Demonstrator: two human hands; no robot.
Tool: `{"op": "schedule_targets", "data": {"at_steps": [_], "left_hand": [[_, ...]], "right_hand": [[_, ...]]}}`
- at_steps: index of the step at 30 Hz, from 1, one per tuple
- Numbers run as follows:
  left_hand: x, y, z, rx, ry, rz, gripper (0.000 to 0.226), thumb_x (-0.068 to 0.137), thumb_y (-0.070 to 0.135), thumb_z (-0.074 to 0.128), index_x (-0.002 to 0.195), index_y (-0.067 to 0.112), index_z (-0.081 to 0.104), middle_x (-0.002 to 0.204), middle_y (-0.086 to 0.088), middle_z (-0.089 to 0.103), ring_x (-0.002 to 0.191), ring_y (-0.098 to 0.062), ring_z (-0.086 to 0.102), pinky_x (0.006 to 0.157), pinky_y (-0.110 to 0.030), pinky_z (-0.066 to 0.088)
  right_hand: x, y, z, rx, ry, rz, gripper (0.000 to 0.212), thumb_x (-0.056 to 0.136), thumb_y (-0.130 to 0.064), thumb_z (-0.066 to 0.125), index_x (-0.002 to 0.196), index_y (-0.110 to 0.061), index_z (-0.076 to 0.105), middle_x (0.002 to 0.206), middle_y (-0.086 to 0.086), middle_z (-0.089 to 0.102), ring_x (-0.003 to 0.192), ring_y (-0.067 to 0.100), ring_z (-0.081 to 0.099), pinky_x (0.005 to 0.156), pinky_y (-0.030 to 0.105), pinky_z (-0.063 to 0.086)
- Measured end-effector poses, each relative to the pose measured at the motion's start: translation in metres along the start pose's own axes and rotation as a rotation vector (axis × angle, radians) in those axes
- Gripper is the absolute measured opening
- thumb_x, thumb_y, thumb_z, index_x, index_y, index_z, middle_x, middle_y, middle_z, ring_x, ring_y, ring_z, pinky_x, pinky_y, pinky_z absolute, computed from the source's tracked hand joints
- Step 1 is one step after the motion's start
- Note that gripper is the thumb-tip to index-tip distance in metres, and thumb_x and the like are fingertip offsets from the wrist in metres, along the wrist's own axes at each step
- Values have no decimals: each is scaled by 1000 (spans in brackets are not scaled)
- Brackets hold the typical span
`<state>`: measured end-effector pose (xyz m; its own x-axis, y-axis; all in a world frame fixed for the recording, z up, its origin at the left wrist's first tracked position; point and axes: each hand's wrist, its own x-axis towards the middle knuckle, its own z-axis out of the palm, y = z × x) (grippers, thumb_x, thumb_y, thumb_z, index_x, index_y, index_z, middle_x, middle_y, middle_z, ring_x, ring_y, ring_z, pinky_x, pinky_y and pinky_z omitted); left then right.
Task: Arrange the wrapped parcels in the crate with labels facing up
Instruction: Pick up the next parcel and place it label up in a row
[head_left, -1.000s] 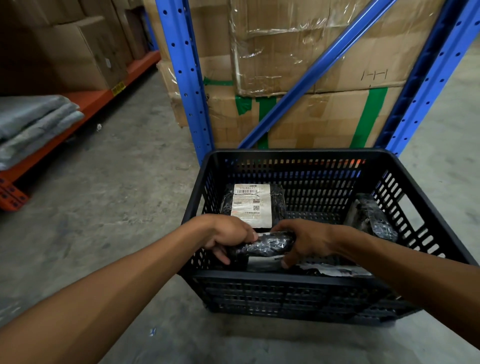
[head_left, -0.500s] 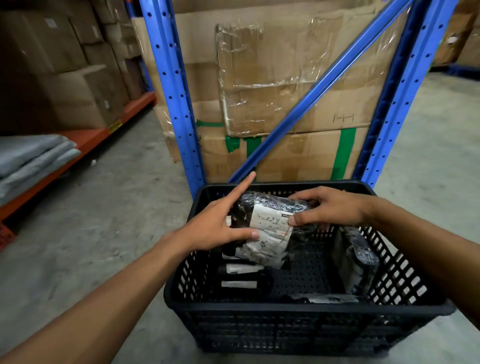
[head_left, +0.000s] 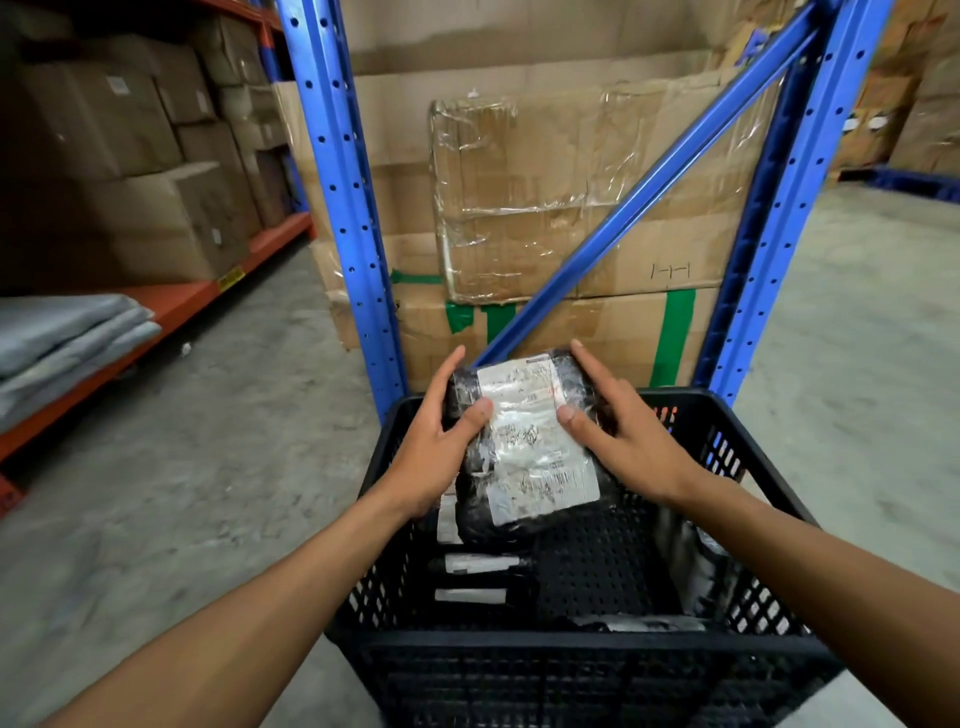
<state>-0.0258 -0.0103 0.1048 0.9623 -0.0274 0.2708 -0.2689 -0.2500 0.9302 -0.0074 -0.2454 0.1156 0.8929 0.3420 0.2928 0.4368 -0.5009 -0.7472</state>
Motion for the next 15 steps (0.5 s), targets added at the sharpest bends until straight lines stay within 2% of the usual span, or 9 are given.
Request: {"op": "schedule_targets", "data": {"at_steps": [1, 2, 4, 5, 6, 7, 9, 12, 15], "left_hand": [[2, 0, 1, -25, 14, -15, 69, 90, 55, 64, 149, 60, 27, 163, 14, 30, 148, -13, 33, 118, -47, 35], [4, 1, 2, -36, 26, -30, 68, 90, 57, 63, 148, 62, 27, 164, 14, 29, 149, -14, 33, 118, -50, 34], [5, 2, 5, -29, 43, -47, 66, 96, 50, 58, 150, 60, 24, 163, 17, 26, 150, -12, 29, 121, -47, 30], [5, 2, 7, -19, 49, -51, 65, 99, 46, 56, 152, 58, 21, 162, 19, 24, 151, -10, 26, 122, -44, 27], [5, 0, 8, -4, 49, -54, 64, 100, 45, 54, 153, 58, 19, 161, 21, 23, 151, -9, 24, 122, -41, 26], [5, -2, 9, 11, 46, -56, 64, 100, 46, 52, 153, 58, 18, 162, 21, 22, 151, -8, 22, 121, -38, 25], [5, -6, 11, 36, 39, -66, 63, 101, 47, 50, 154, 56, 17, 162, 21, 22, 148, -3, 20, 117, -30, 23], [5, -8, 13, 69, 14, -62, 64, 101, 48, 48, 155, 55, 15, 155, 29, 19, 141, 5, 18, 114, -27, 21], [6, -10, 14, 75, -19, -39, 64, 102, 49, 46, 156, 53, 11, 154, 32, 15, 143, 4, 16, 115, -28, 19]], "right_hand": [[0, 0, 3, 32, 1, 11, 69, 94, -54, 51, 151, -58, 11, 140, -6, 47, 131, 5, 42, 111, 28, 31], [0, -1, 6, 97, -2, 27, 68, 96, -52, 51, 151, -58, 11, 143, -14, 44, 131, -1, 40, 111, 25, 30], [0, -3, 11, 279, -16, 53, 66, 99, -44, 50, 152, -56, 12, 142, -40, 30, 122, -26, 37, 106, 13, 31], [-1, -4, 14, 351, -21, 74, 66, 100, -40, 50, 152, -55, 12, 140, -45, 26, 115, -34, 36, 101, 8, 35], [-1, -6, 16, 406, -23, 93, 66, 101, -37, 50, 152, -55, 13, 142, -43, 25, 114, -35, 38, 99, 7, 39], [-1, -6, 18, 431, -20, 104, 67, 101, -36, 52, 152, -54, 13, 148, -38, 25, 121, -28, 40, 102, 11, 41], [-2, -4, 21, 433, -9, 113, 69, 100, -34, 54, 153, -54, 14, 152, -37, 22, 133, -17, 35, 111, 21, 35], [-4, 0, 23, 461, 12, 122, 69, 101, -29, 54, 152, -53, 15, 131, -52, 25, 108, -40, 36, 99, 4, 37], [-5, 6, 26, 421, 29, 112, 69, 100, -33, 54, 152, -55, 13, 132, -53, 21, 106, -45, 27, 90, -5, 31]]}}
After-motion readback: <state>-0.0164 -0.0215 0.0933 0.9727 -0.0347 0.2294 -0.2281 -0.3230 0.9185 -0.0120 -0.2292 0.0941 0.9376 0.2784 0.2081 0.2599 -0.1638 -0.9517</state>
